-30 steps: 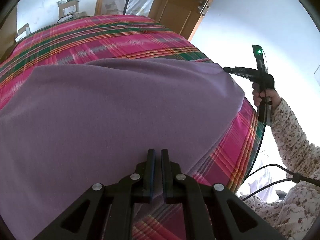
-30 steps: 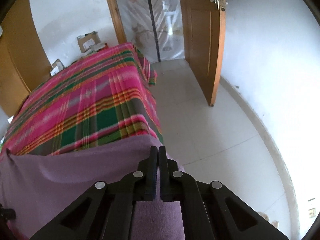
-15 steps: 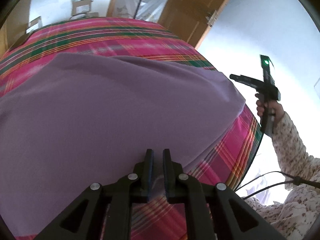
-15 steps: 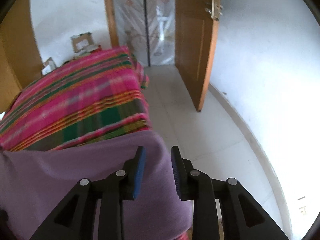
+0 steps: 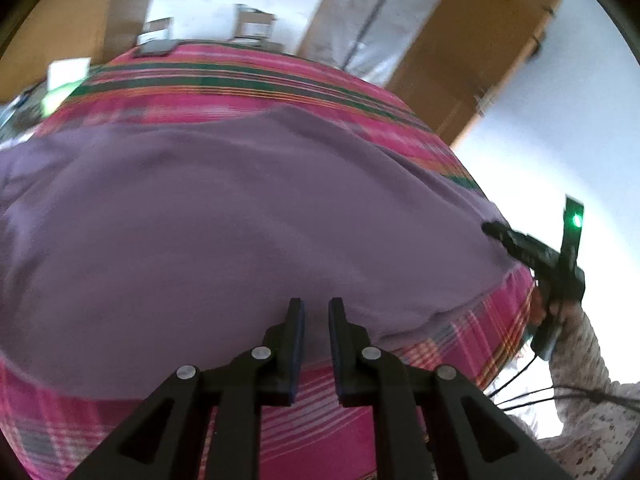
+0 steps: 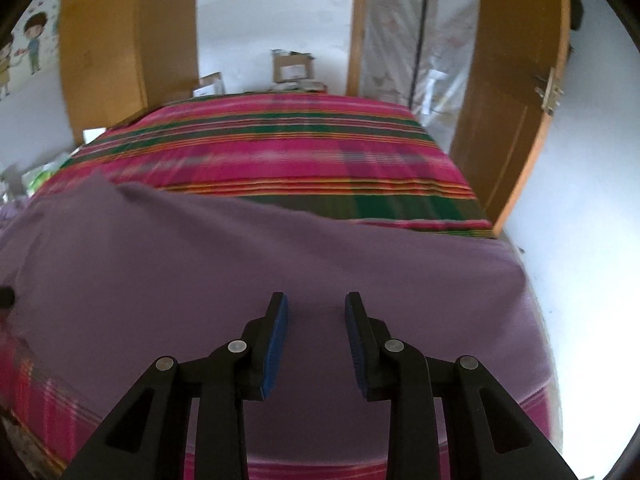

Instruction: Fold clothes

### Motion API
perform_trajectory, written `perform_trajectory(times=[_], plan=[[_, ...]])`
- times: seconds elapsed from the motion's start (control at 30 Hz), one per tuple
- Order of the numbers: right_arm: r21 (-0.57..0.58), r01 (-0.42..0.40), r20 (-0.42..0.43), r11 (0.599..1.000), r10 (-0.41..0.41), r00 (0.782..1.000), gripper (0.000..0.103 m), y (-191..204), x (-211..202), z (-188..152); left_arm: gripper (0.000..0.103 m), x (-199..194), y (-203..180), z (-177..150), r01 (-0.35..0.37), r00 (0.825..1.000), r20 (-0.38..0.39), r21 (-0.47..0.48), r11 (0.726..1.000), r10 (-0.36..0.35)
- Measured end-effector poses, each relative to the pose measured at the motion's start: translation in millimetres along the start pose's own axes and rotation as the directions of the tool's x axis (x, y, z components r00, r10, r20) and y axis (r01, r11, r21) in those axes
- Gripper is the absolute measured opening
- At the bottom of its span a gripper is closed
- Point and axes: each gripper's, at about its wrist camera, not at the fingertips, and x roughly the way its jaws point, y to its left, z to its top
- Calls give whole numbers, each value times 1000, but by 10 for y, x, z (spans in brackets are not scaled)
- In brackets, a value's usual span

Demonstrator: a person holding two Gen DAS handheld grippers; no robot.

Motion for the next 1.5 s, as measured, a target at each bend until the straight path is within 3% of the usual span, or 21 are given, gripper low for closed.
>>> perform_trajectory(times=[0.13, 0.27, 0.4, 0.57, 0.8, 1.1, 1.2, 1.27, 1.37, 1.5], plan=[[-41, -33, 34, 999, 35, 999, 31, 332, -72, -24, 12, -179, 248, -17, -35, 998, 49, -69, 997, 38], [-136, -154, 26, 979, 159, 987, 31, 792, -108, -26, 12, -335, 515, -44, -71, 993, 82, -148, 986, 84], [-198, -295, 4, 935, 301, 954, 31, 1156, -132, -47, 12, -427, 716, -68, -103, 988, 93, -197, 975, 123], [-227, -408, -49, 884, 408, 912, 31, 1516, -106, -109, 12, -524, 937, -86, -151, 974, 123, -273, 950, 190], [-281, -448, -72, 849, 446, 892, 33, 1775, -169, -246, 12, -608, 1241, -141, -155, 968, 135, -339, 928, 211], [-347, -423, -73, 837, 426, 902, 33, 2005, -326, -399, 6, -648, 1453, -145, -121, 969, 156, -378, 918, 192], [-358, -439, -82, 824, 441, 894, 33, 2041, -379, -372, 5, -648, 1482, -134, -111, 971, 156, -376, 920, 181], [-346, -479, -66, 807, 488, 870, 33, 2062, -420, -274, 5, -654, 1481, -127, -115, 971, 155, -371, 921, 184], [-341, -465, -33, 817, 484, 875, 33, 2123, -380, -166, 5, -652, 1506, -118, -114, 971, 155, -374, 920, 184], [-327, -493, -101, 806, 489, 866, 33, 2260, -171, -148, 4, -657, 1535, -133, -105, 971, 159, -379, 919, 177]])
